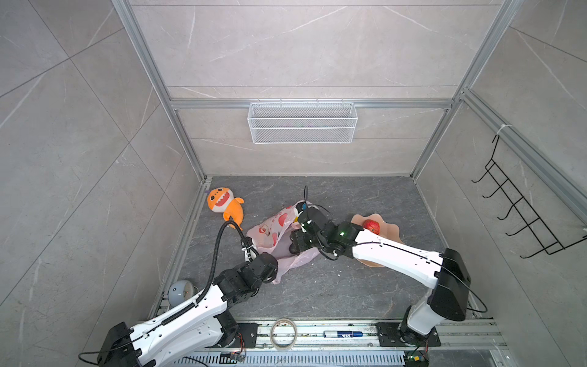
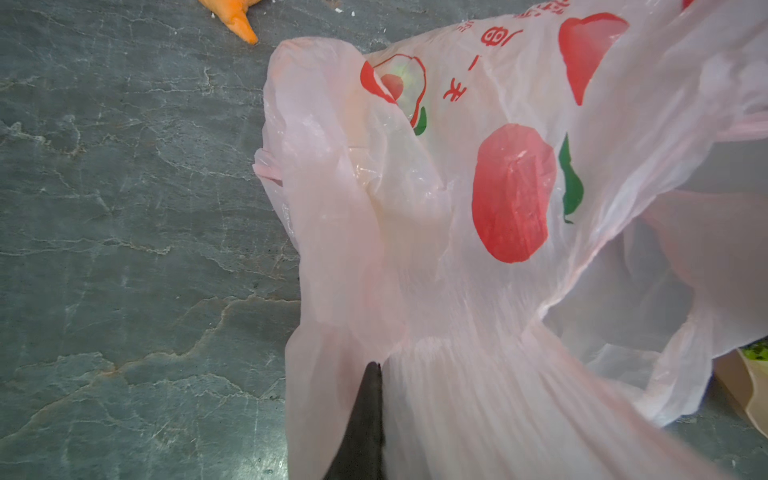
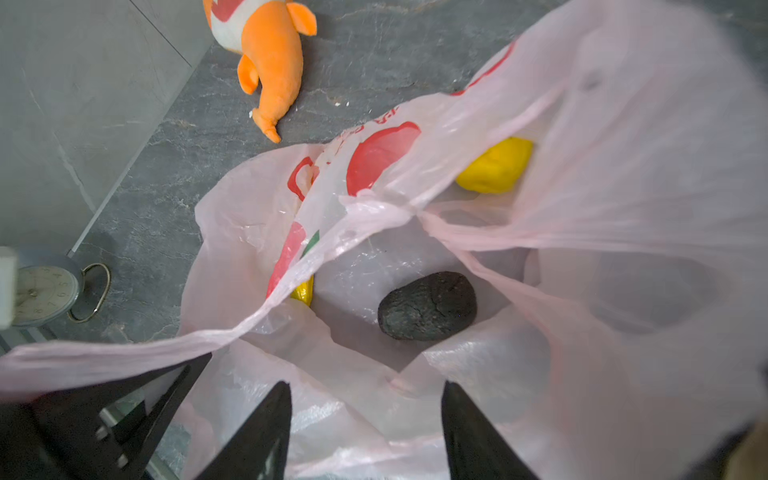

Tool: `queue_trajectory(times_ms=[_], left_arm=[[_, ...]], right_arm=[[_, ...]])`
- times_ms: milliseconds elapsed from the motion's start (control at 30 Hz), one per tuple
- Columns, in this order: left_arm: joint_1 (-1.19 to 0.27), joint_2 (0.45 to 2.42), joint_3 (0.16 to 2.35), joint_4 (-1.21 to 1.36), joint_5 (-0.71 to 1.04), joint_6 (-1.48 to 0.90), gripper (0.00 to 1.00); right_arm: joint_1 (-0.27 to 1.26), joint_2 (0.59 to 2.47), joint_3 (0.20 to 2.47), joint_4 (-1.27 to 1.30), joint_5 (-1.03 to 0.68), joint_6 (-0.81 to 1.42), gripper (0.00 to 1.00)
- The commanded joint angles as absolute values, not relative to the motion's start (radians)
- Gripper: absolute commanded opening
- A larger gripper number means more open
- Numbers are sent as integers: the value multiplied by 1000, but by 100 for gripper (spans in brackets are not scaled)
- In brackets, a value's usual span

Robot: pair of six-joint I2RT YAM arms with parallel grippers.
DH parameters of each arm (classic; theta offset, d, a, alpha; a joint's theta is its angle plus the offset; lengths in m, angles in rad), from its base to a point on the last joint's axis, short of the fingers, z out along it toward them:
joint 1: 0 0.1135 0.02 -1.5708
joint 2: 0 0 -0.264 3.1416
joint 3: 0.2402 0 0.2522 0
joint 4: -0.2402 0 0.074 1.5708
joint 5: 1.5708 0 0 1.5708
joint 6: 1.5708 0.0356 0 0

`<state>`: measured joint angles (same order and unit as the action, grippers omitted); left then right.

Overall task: Take the fake fruits out of the plastic bag
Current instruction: 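Move the right gripper back into the bag toward the dark fruit, then lower the right gripper around the dark brown fruit and close it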

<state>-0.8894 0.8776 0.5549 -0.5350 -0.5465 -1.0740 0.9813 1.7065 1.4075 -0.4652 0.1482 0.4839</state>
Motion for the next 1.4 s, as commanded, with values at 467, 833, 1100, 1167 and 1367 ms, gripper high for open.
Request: queue_trajectory(times_ms=[467,833,1100,1167,1367], left_arm=[[-886,994,715,-581,-617,-1140,0],[-887,963,667,-519,-590,-1134,0],[-887,1007,620,-394,-527,-1094,0],[-887,1008,609,-370,-520,-1088,0],[-887,990,565,-299,-496,-1053,0]], right_arm=[[993,1902,1395,-304,104,506,56],[991,1971,1487,-433,156,571,56],[991,1956,1508,-593,205,716,56],[991,1958,1515,-625,208,751,56],[991,1981,1556,-706,239,857,60]])
